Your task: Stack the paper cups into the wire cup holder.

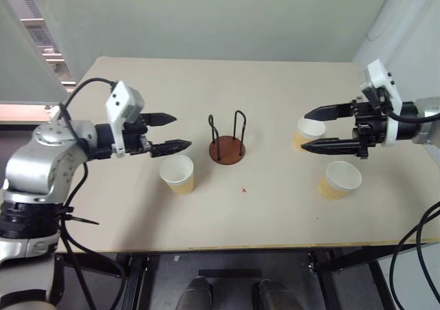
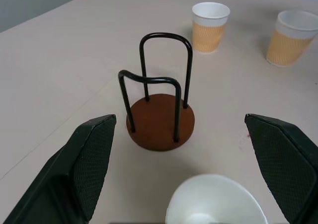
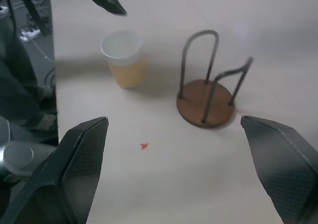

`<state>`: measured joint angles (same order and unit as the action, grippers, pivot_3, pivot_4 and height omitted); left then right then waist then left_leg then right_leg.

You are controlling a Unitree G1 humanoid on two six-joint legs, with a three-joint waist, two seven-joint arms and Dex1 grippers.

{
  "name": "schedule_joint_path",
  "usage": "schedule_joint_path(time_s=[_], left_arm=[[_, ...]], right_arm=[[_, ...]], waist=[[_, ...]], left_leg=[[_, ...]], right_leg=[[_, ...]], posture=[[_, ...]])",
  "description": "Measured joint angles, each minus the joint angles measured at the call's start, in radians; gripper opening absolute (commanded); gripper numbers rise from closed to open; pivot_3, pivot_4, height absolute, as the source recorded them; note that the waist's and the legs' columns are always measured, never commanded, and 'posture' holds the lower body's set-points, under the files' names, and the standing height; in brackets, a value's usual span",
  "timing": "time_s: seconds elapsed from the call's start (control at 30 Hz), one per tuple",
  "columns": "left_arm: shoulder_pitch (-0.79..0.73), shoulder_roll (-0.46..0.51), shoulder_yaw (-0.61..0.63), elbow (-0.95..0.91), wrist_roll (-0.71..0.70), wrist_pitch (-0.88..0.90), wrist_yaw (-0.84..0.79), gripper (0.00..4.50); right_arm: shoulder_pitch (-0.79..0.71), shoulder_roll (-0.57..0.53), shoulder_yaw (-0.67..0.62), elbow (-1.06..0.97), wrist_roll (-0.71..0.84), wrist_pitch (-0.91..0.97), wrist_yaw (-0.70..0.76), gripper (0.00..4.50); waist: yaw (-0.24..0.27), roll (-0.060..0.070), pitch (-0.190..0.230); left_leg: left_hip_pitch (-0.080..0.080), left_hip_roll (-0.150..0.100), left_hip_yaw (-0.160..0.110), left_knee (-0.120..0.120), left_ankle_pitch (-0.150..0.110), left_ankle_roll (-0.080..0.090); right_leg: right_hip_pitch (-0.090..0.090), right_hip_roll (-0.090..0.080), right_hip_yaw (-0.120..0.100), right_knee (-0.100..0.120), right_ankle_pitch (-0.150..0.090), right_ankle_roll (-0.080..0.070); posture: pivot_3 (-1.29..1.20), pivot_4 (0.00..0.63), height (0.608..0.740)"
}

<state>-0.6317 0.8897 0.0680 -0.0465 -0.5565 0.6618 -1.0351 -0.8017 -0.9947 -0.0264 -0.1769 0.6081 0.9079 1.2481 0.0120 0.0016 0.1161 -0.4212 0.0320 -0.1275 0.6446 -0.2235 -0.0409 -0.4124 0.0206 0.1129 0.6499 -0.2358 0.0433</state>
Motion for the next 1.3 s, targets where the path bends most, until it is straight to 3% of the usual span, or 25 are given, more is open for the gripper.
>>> schedule_joint_path(time_s=[0.3, 0.7, 1.1, 1.2, 1.3], left_arm=[[-0.113, -0.089, -0.123, 0.150, 0.120, -0.014, 0.010, 4.50], [-0.180, -0.173, -0.193, 0.265, 0.219, -0.046, -0.011, 4.50], [-0.264, -0.329, -0.278, 0.362, 0.319, -0.097, -0.008, 4.50], [-0.263, -0.342, -0.283, 0.363, 0.330, -0.112, -0.008, 3.90], [-0.261, -0.344, -0.283, 0.363, 0.344, -0.118, -0.011, 2.88]], right_arm=[[0.011, -0.030, -0.007, -0.031, 0.028, 0.015, -0.024, 4.45], [0.035, -0.040, -0.035, -0.066, 0.058, 0.021, -0.063, 4.45], [0.066, -0.051, -0.042, -0.068, 0.067, 0.020, -0.083, 4.45], [0.070, -0.051, -0.042, -0.069, 0.069, 0.020, -0.089, 4.50], [0.079, -0.052, -0.043, -0.070, 0.075, 0.020, -0.091, 4.50]], waist=[[0.003, 0.000, 0.000], [0.006, 0.000, 0.000], [0.012, 0.000, 0.000], [0.012, 0.000, 0.000], [0.012, 0.000, 0.000]], left_leg=[[0.000, 0.000, 0.000, 0.001, 0.000, 0.000], [-0.001, -0.001, 0.000, 0.002, 0.000, 0.001], [-0.003, -0.002, 0.001, 0.004, 0.000, 0.001], [-0.003, -0.002, 0.002, 0.004, 0.000, 0.001], [-0.003, -0.002, 0.002, 0.004, 0.000, 0.001]], right_leg=[[0.000, 0.000, 0.000, 0.000, 0.001, 0.002], [0.001, -0.001, 0.001, -0.002, 0.002, 0.008], [0.002, -0.002, 0.002, -0.004, 0.003, 0.012], [0.002, -0.002, 0.002, -0.004, 0.003, 0.013], [0.002, -0.002, 0.002, -0.004, 0.003, 0.013]], posture=[[0.00, 0.150, 0.740], [0.00, 0.150, 0.740], [0.00, 0.150, 0.740], [0.00, 0.150, 0.740], [0.00, 0.150, 0.740]])
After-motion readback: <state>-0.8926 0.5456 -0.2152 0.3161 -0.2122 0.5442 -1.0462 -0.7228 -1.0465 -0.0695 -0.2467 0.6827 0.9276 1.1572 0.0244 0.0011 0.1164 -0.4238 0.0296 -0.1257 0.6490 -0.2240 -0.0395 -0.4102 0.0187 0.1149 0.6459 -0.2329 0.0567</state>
